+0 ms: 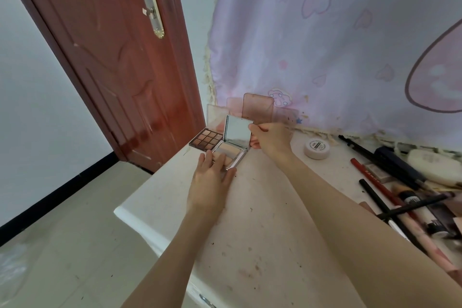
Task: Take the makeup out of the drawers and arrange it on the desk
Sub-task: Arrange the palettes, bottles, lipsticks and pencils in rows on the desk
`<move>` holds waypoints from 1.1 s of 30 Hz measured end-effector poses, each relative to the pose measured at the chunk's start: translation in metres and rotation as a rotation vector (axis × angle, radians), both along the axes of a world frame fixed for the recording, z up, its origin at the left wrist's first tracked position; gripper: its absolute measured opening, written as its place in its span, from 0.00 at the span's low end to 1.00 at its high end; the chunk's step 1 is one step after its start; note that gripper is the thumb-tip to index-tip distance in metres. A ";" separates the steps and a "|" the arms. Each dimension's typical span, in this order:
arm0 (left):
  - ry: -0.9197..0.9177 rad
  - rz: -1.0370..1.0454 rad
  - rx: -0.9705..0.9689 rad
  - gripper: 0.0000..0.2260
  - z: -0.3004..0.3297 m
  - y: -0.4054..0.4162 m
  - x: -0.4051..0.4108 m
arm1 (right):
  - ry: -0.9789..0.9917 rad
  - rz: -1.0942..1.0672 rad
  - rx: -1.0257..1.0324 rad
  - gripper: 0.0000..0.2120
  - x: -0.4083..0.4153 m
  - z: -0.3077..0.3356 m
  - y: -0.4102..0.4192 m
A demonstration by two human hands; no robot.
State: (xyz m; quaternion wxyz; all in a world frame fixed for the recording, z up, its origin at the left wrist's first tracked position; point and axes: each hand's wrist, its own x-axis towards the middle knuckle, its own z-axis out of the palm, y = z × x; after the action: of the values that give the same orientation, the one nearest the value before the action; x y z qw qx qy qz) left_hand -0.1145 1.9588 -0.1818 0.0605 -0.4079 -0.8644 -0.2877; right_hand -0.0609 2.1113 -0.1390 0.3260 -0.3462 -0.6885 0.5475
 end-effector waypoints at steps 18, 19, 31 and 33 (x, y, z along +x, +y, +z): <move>0.065 -0.061 -0.031 0.28 0.003 -0.010 0.015 | -0.274 0.123 0.430 0.10 0.093 0.020 -0.020; 0.083 -0.100 -0.028 0.28 0.004 -0.012 0.020 | -0.326 0.140 0.463 0.11 0.108 0.022 -0.020; -0.081 -0.602 0.010 0.36 0.015 -0.009 0.149 | -0.592 0.159 0.693 0.14 0.246 0.019 -0.045; -0.020 -0.613 -0.031 0.38 0.011 -0.001 0.162 | -0.582 0.138 0.692 0.14 0.256 0.014 -0.050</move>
State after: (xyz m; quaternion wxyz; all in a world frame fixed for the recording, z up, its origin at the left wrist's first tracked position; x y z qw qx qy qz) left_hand 0.0479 1.9574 -0.1706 -0.0438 -0.6477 -0.7058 -0.2835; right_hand 0.1955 2.0612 -0.1255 0.1782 -0.3095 -0.9154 0.1858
